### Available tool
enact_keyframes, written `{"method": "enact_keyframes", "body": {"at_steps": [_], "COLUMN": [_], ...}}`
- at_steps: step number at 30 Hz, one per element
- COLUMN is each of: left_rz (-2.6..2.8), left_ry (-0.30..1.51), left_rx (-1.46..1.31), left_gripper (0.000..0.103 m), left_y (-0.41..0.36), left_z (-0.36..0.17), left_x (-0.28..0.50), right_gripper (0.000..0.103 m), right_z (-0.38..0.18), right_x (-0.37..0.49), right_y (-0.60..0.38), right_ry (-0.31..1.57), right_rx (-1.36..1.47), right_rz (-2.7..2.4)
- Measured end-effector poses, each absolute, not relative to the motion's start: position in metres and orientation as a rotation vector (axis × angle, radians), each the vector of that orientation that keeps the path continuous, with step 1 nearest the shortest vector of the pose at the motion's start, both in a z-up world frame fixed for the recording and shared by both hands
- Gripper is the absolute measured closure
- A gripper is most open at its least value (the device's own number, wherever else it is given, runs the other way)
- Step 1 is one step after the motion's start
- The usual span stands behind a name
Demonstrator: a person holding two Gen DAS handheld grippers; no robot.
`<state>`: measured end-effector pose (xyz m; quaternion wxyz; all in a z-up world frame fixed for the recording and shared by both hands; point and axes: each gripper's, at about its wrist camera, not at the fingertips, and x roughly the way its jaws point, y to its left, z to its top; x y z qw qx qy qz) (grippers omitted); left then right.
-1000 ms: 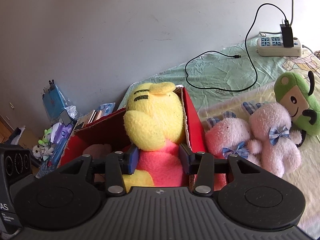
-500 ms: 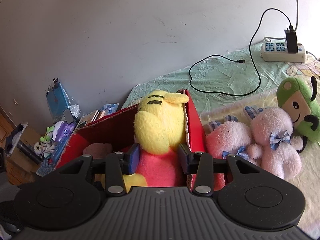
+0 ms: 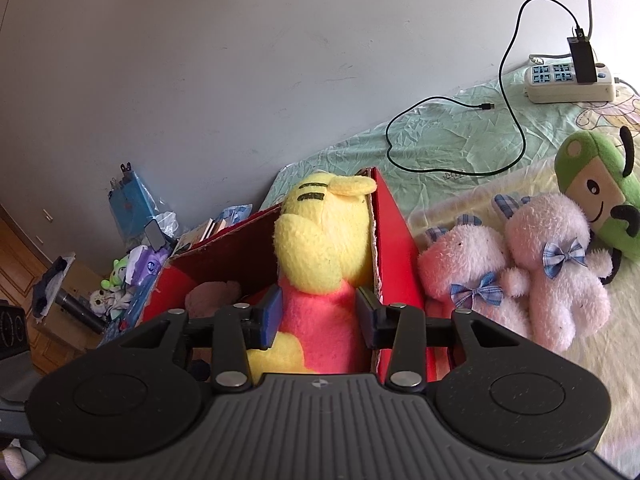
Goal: Organize objects
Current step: 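Open the right gripper to release the tiger and withdraw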
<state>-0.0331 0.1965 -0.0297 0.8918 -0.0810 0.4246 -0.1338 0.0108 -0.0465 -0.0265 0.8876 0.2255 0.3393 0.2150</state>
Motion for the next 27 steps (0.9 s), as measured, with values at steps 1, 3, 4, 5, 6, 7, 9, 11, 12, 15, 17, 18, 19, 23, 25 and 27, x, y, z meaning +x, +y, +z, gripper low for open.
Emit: {"method": "enact_keyframes", "body": {"at_steps": [1,3,4,5,6,7,9,11,12,15,17,18,19,23,25,27], "left_rz": [-0.271,-0.259,-0.253,-0.246,-0.239,-0.231,-0.211,-0.189,-0.176,-0.132,-0.109,-0.099,-0.089,-0.051,-0.041,-0.029], "left_ry": [0.884,0.888,0.89,0.891,0.893,0.894,0.898,0.903,0.905,0.906,0.905,0.903,0.901,0.88,0.865,0.853], "left_rx": [-0.168,-0.169,-0.169,-0.168,-0.165,-0.162,-0.155,-0.147,-0.14,-0.111,-0.096,-0.093,-0.09,-0.082,-0.075,-0.066], "left_gripper": [0.014,0.014,0.014,0.014,0.014,0.014,0.014,0.014,0.014,0.014,0.014,0.014,0.014,0.014,0.014,0.014], "left_y": [0.196,0.193,0.192,0.191,0.189,0.188,0.186,0.183,0.181,0.176,0.174,0.173,0.172,0.169,0.167,0.163], "left_z": [-0.03,-0.03,-0.031,-0.031,-0.031,-0.032,-0.031,-0.03,-0.029,-0.026,-0.024,-0.022,-0.021,-0.013,-0.009,-0.005], "left_x": [-0.033,-0.032,-0.032,-0.031,-0.031,-0.031,-0.03,-0.031,-0.031,-0.032,-0.033,-0.034,-0.035,-0.041,-0.046,-0.05], "right_gripper": [0.061,0.061,0.061,0.061,0.06,0.06,0.06,0.06,0.06,0.059,0.058,0.057,0.057,0.057,0.057,0.057], "right_z": [-0.027,-0.026,-0.026,-0.026,-0.026,-0.026,-0.026,-0.025,-0.025,-0.026,-0.026,-0.027,-0.027,-0.026,-0.024,-0.022], "right_x": [0.01,0.009,0.008,0.007,0.007,0.006,0.006,0.006,0.007,0.007,0.008,0.008,0.009,0.009,0.007,0.005], "right_y": [-0.048,-0.049,-0.05,-0.051,-0.053,-0.055,-0.058,-0.06,-0.06,-0.062,-0.064,-0.065,-0.066,-0.074,-0.078,-0.085], "right_ry": [0.707,0.708,0.709,0.708,0.707,0.707,0.707,0.71,0.711,0.716,0.721,0.723,0.724,0.726,0.72,0.708], "right_rx": [0.475,0.481,0.487,0.494,0.5,0.508,0.518,0.522,0.523,0.526,0.531,0.535,0.538,0.555,0.56,0.557], "right_rz": [0.453,0.462,0.468,0.473,0.479,0.485,0.496,0.507,0.512,0.53,0.545,0.552,0.559,0.59,0.611,0.63]}}
